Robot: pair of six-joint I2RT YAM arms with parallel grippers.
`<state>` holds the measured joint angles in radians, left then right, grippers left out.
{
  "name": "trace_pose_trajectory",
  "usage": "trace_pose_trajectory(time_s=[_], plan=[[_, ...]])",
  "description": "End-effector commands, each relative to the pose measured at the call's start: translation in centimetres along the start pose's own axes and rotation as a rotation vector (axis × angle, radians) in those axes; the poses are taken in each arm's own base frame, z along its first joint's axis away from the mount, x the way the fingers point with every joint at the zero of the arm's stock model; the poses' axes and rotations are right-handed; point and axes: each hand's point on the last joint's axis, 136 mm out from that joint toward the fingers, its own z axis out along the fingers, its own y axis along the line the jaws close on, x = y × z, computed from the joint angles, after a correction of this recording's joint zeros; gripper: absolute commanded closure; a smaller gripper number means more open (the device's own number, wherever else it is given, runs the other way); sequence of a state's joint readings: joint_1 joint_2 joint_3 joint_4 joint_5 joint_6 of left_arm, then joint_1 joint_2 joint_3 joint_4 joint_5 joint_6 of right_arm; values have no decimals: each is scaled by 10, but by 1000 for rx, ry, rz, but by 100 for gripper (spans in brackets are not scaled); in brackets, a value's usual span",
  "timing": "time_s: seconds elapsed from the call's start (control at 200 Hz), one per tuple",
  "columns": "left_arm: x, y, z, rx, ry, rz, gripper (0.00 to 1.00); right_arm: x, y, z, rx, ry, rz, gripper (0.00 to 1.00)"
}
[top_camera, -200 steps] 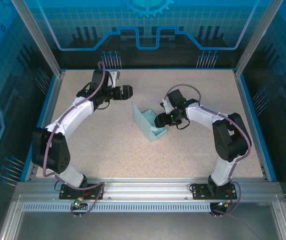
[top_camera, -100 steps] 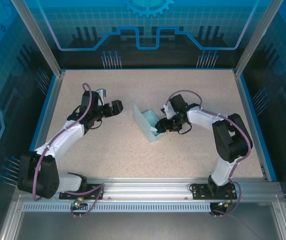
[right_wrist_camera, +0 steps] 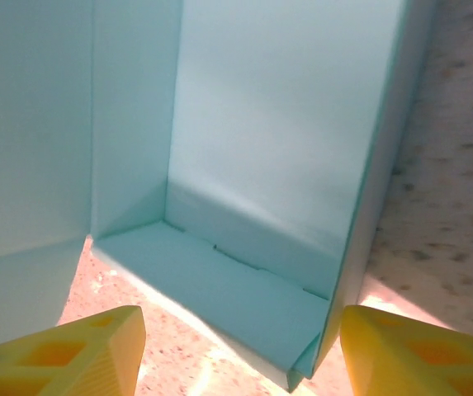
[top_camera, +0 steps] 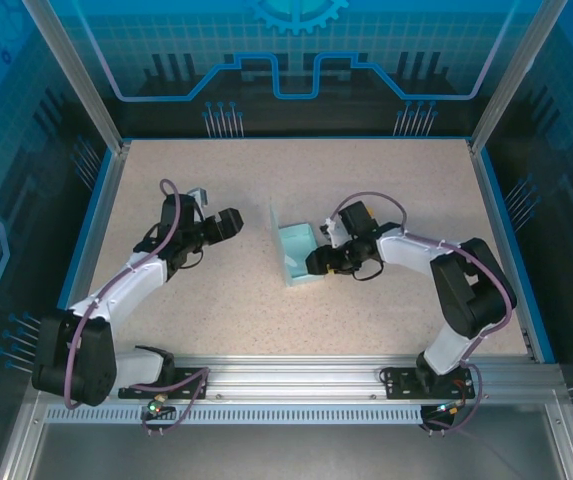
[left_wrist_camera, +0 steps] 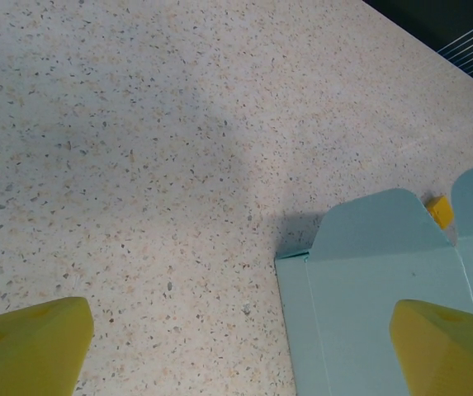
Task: Fold the paper box
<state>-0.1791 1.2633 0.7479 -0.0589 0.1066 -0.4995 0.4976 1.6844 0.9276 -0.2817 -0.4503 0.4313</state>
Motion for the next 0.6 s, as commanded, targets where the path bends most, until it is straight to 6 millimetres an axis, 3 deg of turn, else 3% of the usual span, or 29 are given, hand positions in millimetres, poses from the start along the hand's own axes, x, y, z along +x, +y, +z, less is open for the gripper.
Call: trace_pose_trajectory(time_s=[0.0,0.175,0.255,0.385,0.595], plan=[[-10,6,-8,-11,-56,-20,6,-1,26,9,-67,-18,-18,36],[-10,19,-13,-35,-69,-42,6,-2,53,19,-101,-17,-69,36],[-9,23,-16,-38,-74,-49,6,-3,55,16,-94,-24,-94,36],[-7,25,-18,-39,-74,-48,6,-12,33,0,34,-46,-150,36],[-6,23,-19,-29,-66,-34,6,-54,5,-38,202,-133,-333,38]])
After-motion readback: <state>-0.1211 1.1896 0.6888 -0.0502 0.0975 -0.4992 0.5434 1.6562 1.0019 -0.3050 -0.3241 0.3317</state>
